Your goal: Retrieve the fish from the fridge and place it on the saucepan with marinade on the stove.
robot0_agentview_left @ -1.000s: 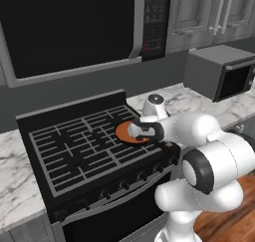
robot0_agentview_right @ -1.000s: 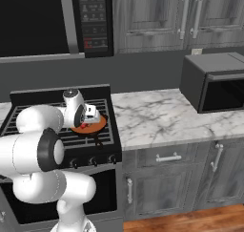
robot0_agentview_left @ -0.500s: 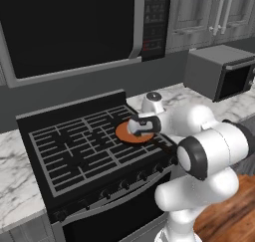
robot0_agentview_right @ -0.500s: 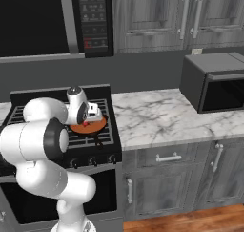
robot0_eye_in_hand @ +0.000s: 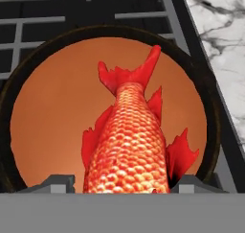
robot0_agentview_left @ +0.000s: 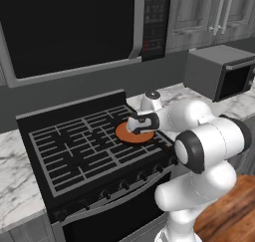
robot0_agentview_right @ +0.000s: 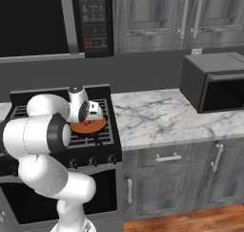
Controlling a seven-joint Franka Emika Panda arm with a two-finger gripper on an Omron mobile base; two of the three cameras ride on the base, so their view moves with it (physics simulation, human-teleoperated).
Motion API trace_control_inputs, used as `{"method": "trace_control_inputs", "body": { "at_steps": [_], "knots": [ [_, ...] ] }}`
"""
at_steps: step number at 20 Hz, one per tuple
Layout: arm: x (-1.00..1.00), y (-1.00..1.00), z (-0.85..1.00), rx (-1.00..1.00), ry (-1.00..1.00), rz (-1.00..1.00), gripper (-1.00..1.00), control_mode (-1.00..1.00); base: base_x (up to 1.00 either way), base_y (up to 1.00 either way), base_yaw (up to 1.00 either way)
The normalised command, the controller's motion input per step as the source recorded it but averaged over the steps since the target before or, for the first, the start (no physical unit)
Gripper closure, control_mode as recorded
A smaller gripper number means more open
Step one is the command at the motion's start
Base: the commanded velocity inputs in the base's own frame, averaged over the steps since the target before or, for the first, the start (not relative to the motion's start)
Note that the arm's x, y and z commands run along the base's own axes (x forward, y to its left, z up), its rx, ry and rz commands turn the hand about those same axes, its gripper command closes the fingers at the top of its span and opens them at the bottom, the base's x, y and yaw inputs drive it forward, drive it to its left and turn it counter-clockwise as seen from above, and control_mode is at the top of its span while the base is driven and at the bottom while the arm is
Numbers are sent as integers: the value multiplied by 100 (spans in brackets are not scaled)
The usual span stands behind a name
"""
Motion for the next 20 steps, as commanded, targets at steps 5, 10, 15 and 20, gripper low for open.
{"method": "trace_control_inputs", "body": {
  "at_steps": [5,10,15,20],
  "knots": [
    [9,0,-1,0,0,0,-100,-100,0,0,0],
    [11,0,0,0,0,0,-100,-100,0,0,0],
    [0,16,0,-2,4,-4,-100,-100,0,0,0],
    [5,17,2,-19,17,-1,-100,-100,0,0,0]
  ]
}}
